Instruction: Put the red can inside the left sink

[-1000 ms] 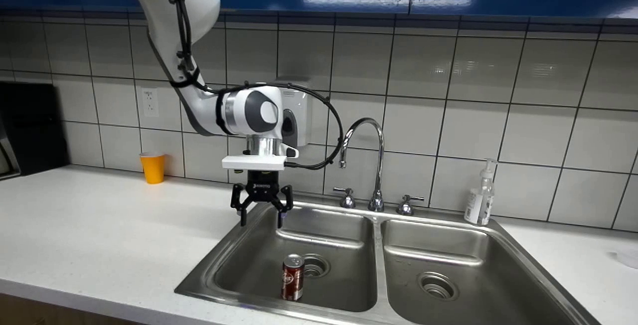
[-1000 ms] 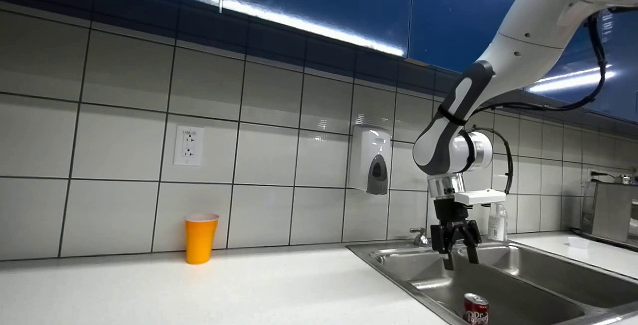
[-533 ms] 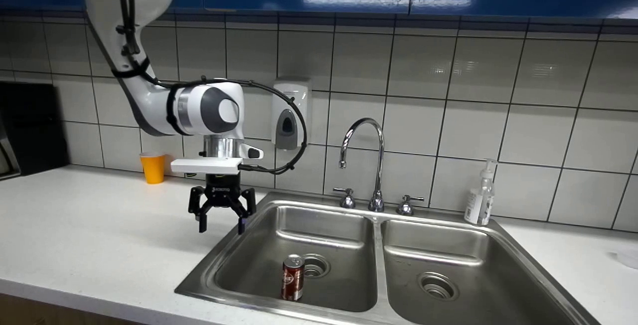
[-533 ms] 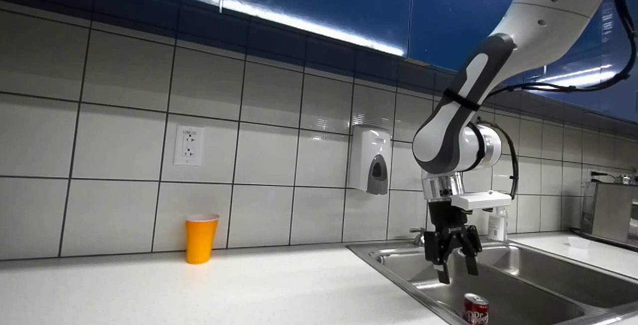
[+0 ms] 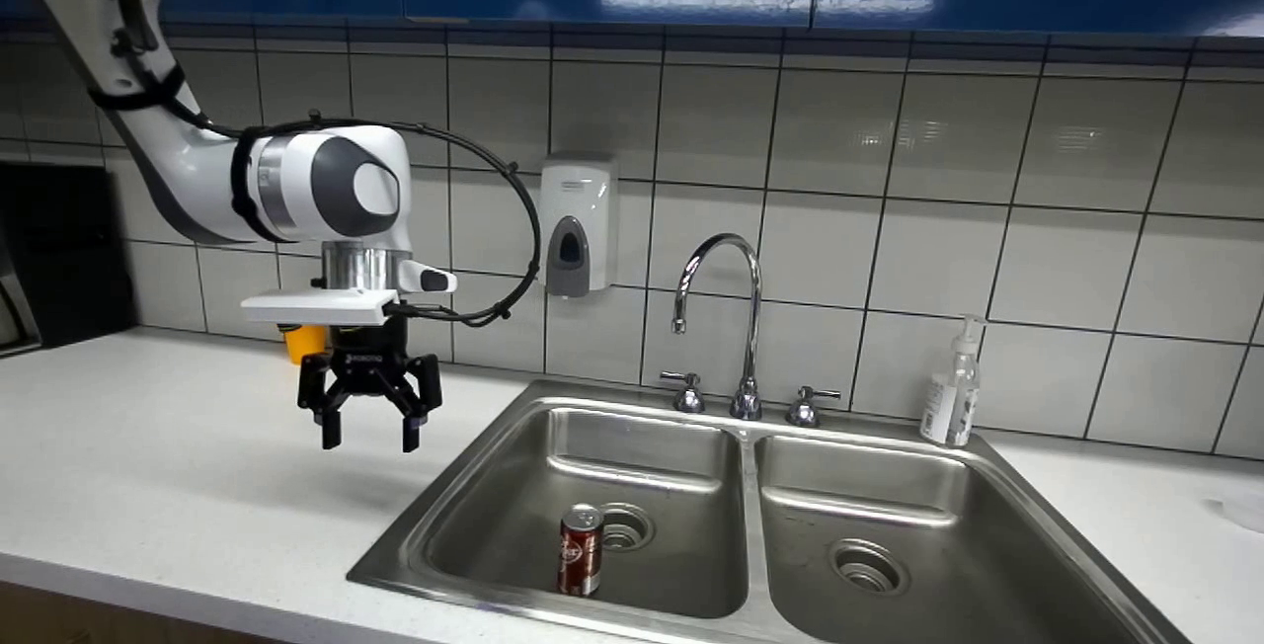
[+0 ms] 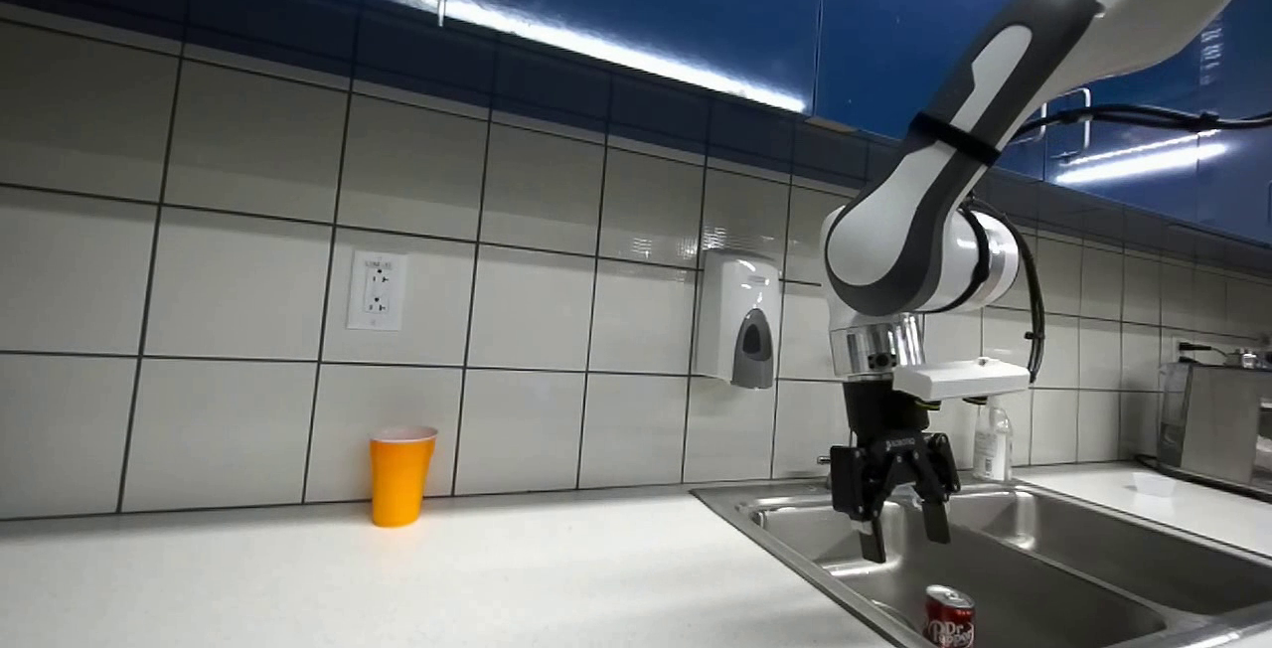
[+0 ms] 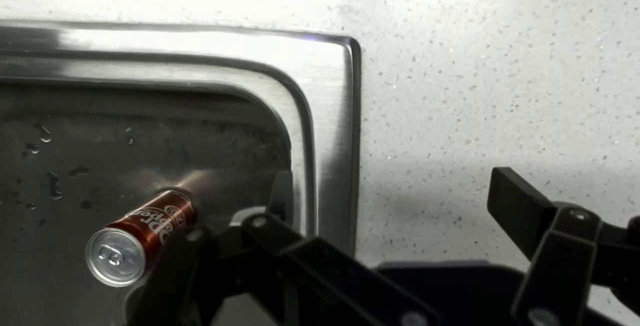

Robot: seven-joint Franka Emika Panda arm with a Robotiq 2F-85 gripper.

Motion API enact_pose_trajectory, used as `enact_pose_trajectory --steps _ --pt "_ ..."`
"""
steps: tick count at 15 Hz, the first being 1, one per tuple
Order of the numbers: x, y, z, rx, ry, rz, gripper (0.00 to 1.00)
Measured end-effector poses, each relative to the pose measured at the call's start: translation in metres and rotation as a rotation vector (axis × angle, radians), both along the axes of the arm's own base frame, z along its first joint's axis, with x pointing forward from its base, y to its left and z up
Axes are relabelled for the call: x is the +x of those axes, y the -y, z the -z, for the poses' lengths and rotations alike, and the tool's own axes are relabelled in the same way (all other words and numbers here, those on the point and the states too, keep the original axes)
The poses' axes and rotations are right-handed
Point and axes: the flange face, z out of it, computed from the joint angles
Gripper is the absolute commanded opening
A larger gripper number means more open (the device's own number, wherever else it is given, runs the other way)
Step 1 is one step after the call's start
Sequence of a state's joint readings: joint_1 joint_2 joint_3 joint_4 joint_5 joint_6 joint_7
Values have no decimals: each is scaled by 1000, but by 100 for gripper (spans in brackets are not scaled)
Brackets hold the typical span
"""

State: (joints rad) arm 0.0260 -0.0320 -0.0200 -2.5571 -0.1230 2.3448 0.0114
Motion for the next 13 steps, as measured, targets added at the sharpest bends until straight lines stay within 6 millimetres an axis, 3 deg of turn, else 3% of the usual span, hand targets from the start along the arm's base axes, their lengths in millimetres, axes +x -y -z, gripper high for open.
enact_pose_trajectory --steps 13 --pt "-4 -2 -1 1 1 0 100"
